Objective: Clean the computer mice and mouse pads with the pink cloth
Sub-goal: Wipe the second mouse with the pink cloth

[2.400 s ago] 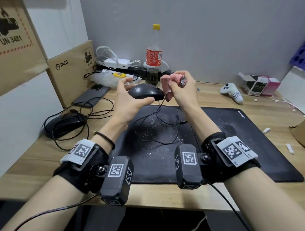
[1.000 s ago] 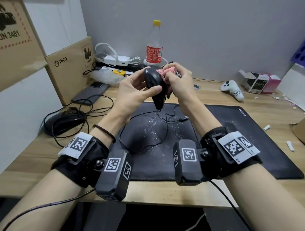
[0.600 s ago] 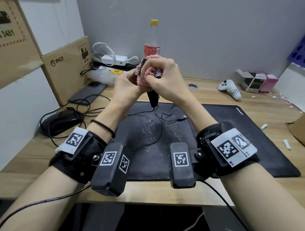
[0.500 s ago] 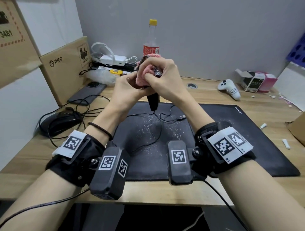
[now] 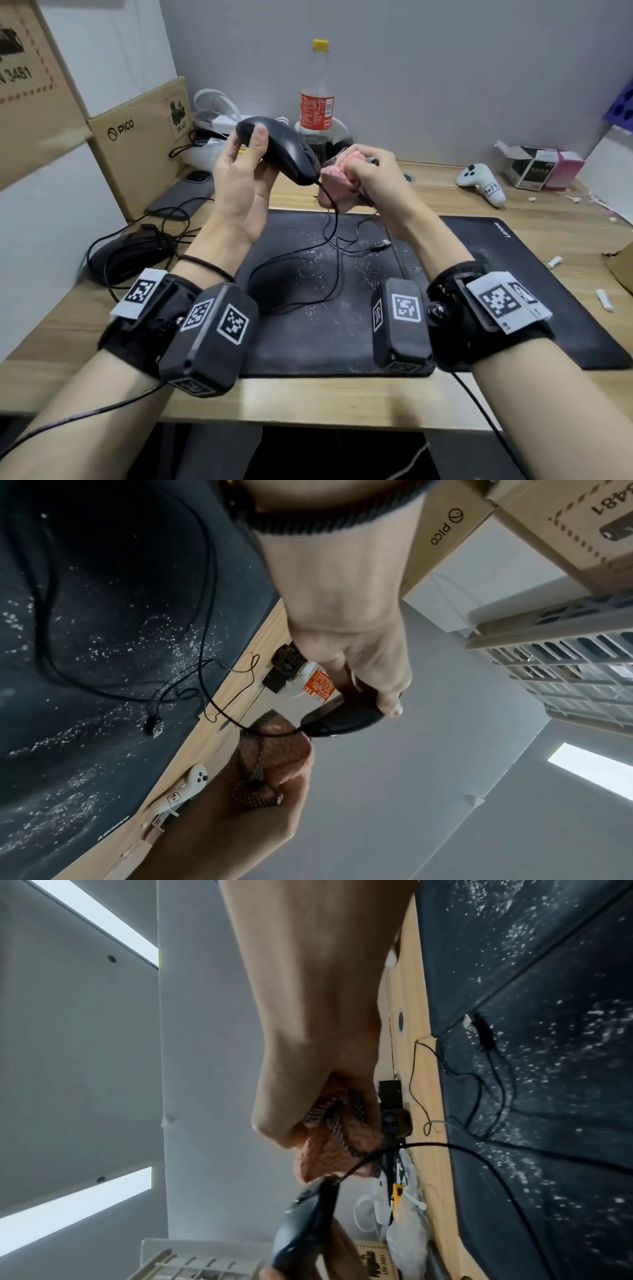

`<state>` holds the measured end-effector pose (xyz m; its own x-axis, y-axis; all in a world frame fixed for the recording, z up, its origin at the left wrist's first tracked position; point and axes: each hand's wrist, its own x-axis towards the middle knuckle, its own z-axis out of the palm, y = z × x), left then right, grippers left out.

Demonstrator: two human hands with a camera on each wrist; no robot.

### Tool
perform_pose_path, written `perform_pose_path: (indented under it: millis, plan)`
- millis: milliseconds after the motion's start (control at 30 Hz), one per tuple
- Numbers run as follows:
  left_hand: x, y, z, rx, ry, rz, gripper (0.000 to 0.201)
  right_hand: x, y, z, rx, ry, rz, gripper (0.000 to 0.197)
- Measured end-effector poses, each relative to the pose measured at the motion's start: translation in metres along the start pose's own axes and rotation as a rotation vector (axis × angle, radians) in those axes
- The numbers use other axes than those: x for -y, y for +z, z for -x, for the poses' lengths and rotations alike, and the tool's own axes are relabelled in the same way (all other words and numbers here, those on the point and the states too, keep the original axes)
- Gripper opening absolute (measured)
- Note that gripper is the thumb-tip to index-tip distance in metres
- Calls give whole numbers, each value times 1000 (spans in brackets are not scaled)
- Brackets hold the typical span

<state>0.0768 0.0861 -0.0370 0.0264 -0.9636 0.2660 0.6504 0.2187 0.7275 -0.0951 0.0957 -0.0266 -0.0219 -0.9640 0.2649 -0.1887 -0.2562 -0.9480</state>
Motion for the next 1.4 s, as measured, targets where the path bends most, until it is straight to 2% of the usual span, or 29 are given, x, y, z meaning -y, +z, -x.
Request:
perform_pose_path:
  millis: [67, 133, 167, 233, 300, 367, 400, 467, 533, 600, 667, 733, 833, 900, 1000, 1067, 1167, 1233, 1300, 1400]
  plan:
    - [3, -3, -1, -38, -15, -13, 25, 10, -3, -5, -94, -37, -16, 14]
    - [8, -3, 0, -17, -50, -36, 24, 19, 0, -10, -139, -111, -13, 14]
    - [10, -2, 1, -3, -65, -46, 27, 23, 6, -13, -100, -126, 10, 15]
    - [12, 2, 1, -4, -73, -49, 35, 26, 17, -12, 74, -114, 55, 24]
    - [10, 3, 0, -71, -52, -25, 41, 22, 24, -8, 188, -51, 28, 31]
    - [6, 0, -4, -171, -30, 6, 46, 17, 22, -3, 154, -51, 81, 41]
    - [5, 0, -6, -210, -21, 13, 46, 14, 20, 0, 118, -91, 156, 40]
    - [5, 1, -8, -258, -15, 30, 43, 7, 16, 3, 85, -168, 239, 29]
    - [7, 5, -10, -276, -15, 59, 37, 2, 13, 5, 78, -200, 243, 37]
    - [11, 7, -10, -272, -25, 79, 26, -3, 10, 5, 94, -149, 216, 50]
    - [16, 9, -9, -275, -47, 112, 19, -8, 7, 4, 79, -84, 216, 50]
    - [20, 11, -9, -302, -56, 138, 20, -12, 4, 5, 98, -41, 192, 47]
    - [22, 9, -13, -342, -41, 159, 27, -15, 4, 14, 232, 43, 147, 51]
    - [22, 6, -15, -364, -22, 168, 33, -13, 8, 19, 292, 120, 36, 46]
    - [26, -3, -19, -431, -28, 227, 43, -12, 13, 16, 215, 197, -302, 33]
    - [29, -9, -19, -473, -68, 248, 55, -16, 13, 15, 194, 180, -347, 31]
    - [36, -20, -19, -400, -158, 198, 84, -22, 15, 19, 229, 174, -371, 38]
    - [42, -28, -21, -340, -156, 188, 93, -25, 20, 21, 235, 203, -419, 49]
    - [30, -15, -6, -329, -116, 179, 84, -27, 24, 22, 266, 216, -429, 44]
    - [31, -11, 0, -313, -51, 156, 53, -28, 30, 24, 329, 178, -345, 12]
